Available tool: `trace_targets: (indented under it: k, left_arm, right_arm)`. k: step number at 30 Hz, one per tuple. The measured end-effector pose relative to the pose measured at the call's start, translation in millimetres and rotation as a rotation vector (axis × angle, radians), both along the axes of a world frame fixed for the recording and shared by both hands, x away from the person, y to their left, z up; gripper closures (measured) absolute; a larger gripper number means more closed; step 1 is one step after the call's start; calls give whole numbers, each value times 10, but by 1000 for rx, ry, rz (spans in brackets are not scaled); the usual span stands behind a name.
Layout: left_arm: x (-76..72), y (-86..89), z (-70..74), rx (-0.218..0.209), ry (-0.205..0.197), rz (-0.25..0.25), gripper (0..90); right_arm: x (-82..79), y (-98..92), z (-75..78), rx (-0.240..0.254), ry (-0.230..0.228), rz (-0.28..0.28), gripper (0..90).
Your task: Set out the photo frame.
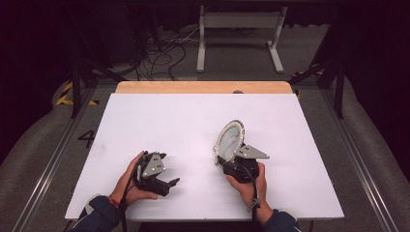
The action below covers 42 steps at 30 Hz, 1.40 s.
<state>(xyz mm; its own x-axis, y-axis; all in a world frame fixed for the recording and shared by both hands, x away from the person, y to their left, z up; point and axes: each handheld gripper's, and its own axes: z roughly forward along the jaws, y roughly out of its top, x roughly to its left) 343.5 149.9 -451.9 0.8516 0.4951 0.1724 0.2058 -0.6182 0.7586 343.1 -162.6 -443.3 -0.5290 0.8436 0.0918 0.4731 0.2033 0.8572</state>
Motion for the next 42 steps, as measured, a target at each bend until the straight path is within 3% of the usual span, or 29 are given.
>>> trace_targets:
  k: [4, 9, 15, 22, 36, 42]
  left_arm:
    - [2, -4, 3, 0, -1, -1, 74]
    - [1, -24, -12, 4, 5, -2, 75]
    - [7, -38, -24, 11, 9, 0, 82]
    - [6, -33, -15, 6, 4, 4, 82]
    - [41, -109, -40, 7, 27, -12, 92]
    - [85, -138, -20, -18, 32, -9, 107]
  right_arm:
    - [-3, 27, -6, -20, -10, -17, 530]
    - [36, 98, -53, -25, -15, -33, 512]
    - [55, 136, -92, -28, -22, -64, 626]
    - [64, 94, -83, -12, -4, -41, 654]
    - [79, -57, -60, 6, 56, 81, 746]
    - [69, -143, -37, 15, 92, 141, 767]
